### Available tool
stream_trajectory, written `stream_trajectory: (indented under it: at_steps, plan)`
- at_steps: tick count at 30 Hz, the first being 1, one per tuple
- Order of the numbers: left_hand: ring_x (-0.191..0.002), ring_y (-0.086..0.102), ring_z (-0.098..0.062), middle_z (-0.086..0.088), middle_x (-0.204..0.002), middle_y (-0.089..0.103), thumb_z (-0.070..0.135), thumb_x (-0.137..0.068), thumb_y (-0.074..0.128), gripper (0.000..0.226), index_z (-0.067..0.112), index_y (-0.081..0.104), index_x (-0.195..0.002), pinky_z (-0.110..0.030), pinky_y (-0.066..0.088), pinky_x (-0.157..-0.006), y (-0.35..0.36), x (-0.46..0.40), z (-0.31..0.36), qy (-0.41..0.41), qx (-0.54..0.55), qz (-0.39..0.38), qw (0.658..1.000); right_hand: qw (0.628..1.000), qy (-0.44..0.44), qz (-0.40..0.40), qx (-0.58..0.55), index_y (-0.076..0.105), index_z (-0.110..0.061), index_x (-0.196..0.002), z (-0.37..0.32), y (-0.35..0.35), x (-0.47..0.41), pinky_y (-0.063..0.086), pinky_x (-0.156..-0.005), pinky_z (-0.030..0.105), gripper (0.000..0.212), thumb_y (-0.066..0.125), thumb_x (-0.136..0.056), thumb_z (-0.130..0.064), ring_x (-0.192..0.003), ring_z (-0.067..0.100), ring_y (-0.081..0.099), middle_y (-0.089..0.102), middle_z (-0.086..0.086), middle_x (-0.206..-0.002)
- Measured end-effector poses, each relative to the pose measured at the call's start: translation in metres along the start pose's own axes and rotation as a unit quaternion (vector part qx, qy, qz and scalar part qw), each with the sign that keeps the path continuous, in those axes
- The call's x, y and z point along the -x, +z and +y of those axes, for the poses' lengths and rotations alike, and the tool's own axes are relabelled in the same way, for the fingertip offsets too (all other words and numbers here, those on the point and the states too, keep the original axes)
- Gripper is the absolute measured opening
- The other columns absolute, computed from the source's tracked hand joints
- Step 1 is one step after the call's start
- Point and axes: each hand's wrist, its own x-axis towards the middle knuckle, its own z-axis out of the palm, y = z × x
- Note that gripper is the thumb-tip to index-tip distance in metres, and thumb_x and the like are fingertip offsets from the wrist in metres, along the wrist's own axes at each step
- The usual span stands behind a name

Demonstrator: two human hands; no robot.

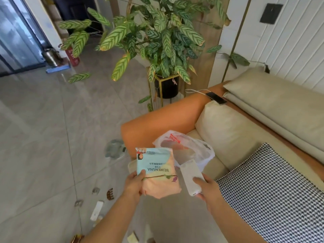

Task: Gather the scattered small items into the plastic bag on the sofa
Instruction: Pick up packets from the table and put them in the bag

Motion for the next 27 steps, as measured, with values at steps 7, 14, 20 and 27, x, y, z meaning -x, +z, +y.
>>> stream_trajectory:
  at_steps: [7,14,20,27]
  plan:
    - [-0.069,0.056,-0.025,-0.01,-0.084,0.066,0.016,-0.093,0.059,0.006,0.011,0.063,-0.095,-0.035,0.042,-0.064,0.065,-0.083,0.046,-0.002,-0.069,-0.052,0.996,0.997,0.015,0.076,-0.013,0.063,-0.012,-0.104,-0.019,0.006,-0.071,0.05,-0.061,0.03,0.02,0.059,-0.086,-0.005,-0.082,0.029,0.061,0.064,0.016,-0.097]
    - [-0.062,0.052,-0.026,-0.019,-0.093,0.066,0.02,-0.092,0.061,0.017,0.005,0.061,-0.101,-0.032,0.04,-0.053,0.116,-0.174,0.073,-0.03,-0.194,-0.075,0.978,0.988,0.033,0.153,-0.012,0.066,-0.018,-0.097,-0.039,0.022,-0.141,0.049,-0.067,0.037,0.015,0.06,-0.085,-0.013,-0.078,0.03,0.06,0.065,0.014,-0.088]
    - [-0.043,0.045,-0.021,-0.016,-0.08,0.063,0.023,-0.09,0.063,0.022,0.004,0.065,-0.102,-0.023,0.039,-0.038,0.154,-0.236,0.068,-0.055,-0.305,-0.072,0.948,0.98,0.053,0.19,-0.041,0.065,-0.019,-0.093,-0.041,0.026,-0.192,0.046,-0.064,0.033,0.012,0.058,-0.086,-0.011,-0.075,0.027,0.057,0.063,0.01,-0.083]
    - [-0.047,0.054,-0.027,-0.02,-0.072,0.06,0.016,-0.094,0.055,0.03,-0.006,0.056,-0.113,-0.034,0.049,-0.057,0.185,-0.284,0.039,-0.13,-0.405,-0.074,0.902,0.979,0.071,0.19,-0.015,0.062,-0.007,-0.098,-0.03,0.02,-0.256,0.053,-0.074,0.041,0.014,0.056,-0.086,-0.008,-0.079,0.028,0.057,0.06,0.011,-0.082]
